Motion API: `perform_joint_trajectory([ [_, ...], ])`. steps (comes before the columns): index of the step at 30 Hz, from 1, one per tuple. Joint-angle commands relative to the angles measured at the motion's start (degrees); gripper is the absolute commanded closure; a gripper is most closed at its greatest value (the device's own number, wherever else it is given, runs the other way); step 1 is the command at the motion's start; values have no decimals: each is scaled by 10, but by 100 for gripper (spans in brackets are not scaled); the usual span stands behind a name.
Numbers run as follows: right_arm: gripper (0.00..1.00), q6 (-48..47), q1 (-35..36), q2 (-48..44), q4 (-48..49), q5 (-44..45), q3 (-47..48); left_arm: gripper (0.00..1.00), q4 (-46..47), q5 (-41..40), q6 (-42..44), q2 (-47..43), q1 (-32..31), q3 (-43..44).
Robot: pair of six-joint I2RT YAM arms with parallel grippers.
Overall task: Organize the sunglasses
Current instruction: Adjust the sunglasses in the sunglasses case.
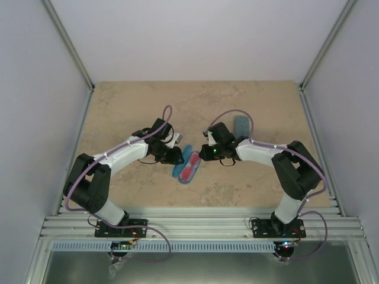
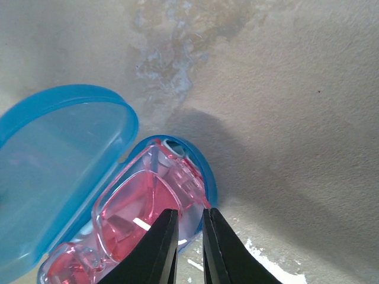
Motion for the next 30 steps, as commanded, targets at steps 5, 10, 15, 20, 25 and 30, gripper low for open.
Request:
perform_joint_trajectory([
  [5,90,-13,3,30,10,-38,9,65,13,13,-3,11,-6,6],
  [10,91,-22,4,33,16,-63,9,67,17,14,-2,13,-7,5],
  [15,91,-34,4,43,21,-101,12,70,21,14,-2,15,-6,0],
  [20,93,-44,4,51,16,-117,15,70,25,13,-2,14,-8,-4],
  [25,92,-41,4,21,2,-83,19,69,22,8,-2,11,-8,-2],
  [30,86,-33,4,-30,4,-26,19,67,17,2,0,11,-8,2],
])
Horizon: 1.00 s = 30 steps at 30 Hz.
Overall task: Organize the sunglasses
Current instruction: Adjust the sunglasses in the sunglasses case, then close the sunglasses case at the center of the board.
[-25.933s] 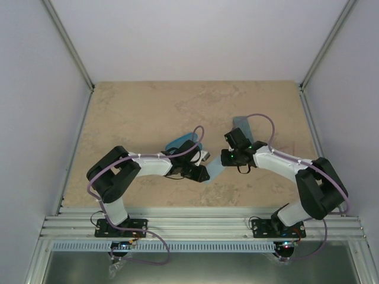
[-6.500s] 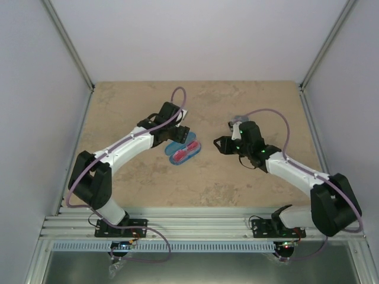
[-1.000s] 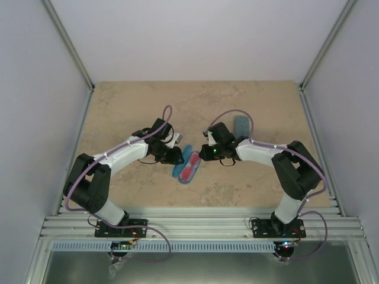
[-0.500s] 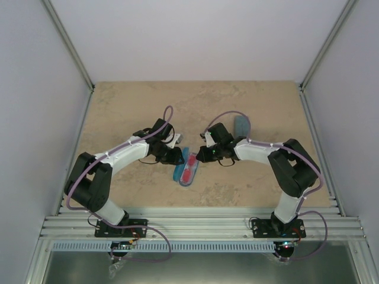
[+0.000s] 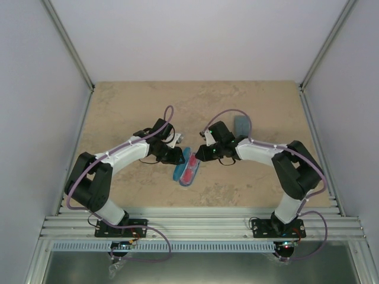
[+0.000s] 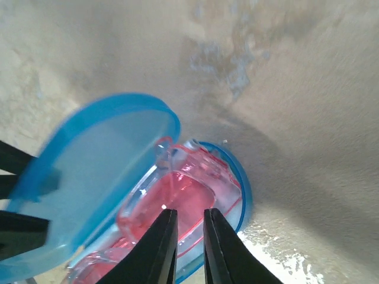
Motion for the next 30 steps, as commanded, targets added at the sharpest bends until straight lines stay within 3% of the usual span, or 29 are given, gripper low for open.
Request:
perform_joint_trajectory([
  [1,85,2,4,-54,-4,54,11,67,3,-1,-1,1,-3,3],
  [13,77,-3,8,-20,-21,48,49,63,1,4,0,0,-3,9],
  [22,71,32,7,-103,6,89,-50,49,21,71,-4,-13,-3,-2],
  [30,70,54,7,-133,-4,110,-123,49,17,97,-14,-36,-3,-12],
])
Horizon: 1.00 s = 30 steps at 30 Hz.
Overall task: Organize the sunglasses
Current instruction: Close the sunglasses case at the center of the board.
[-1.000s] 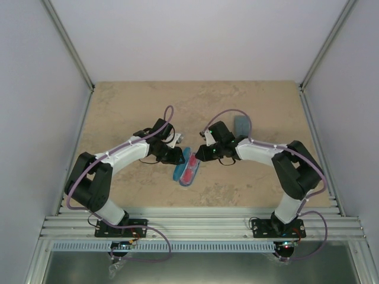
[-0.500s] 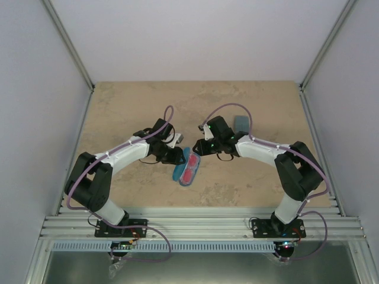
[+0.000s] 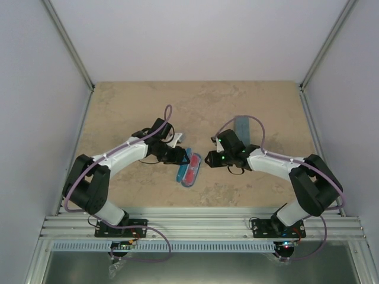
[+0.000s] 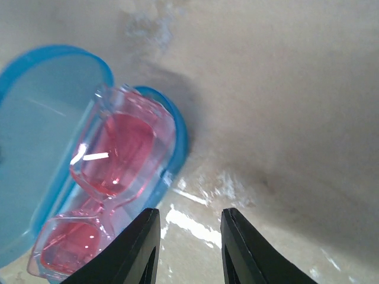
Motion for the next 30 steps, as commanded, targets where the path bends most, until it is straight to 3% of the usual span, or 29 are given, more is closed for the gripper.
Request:
perform_joint_trajectory([
  [1,70,14,4,-2,5,4,-28,50,8,44,-14,-27,-3,-13],
  [22,84,-8,6,72,32,-102,-34,82,66,81,-53,-22,-3,-55],
  [30,84,2,9,78,42,-107,-27,83,95,102,-73,-19,-5,-64],
])
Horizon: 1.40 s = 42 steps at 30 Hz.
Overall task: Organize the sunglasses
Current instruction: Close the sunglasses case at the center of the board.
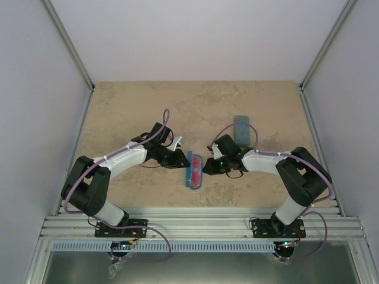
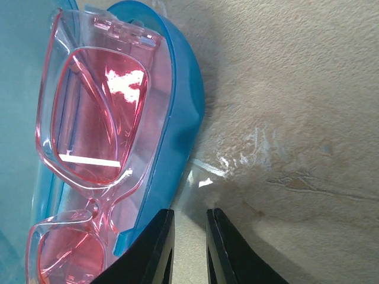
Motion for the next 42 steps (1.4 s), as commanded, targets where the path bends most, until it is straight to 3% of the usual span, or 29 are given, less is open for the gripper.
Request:
perform_joint_trajectory([
  [1,84,6,8,12,13,-13,4,83,30,23,-14,1,-6,-11],
  [12,84,13,8,28,27,-17,15,80,62,20,-30,44,-38,-12],
  [23,83,13,8,29,36,-14,13,71,9,-38,-25,80,-49,26],
  [32,72,6,8,-32,11,52,13,67,-50,-98,-16,109,-53,59],
  [42,61,-27,7,-68,39,-46,-8,69,-60,-104,-13,116,-53,67],
])
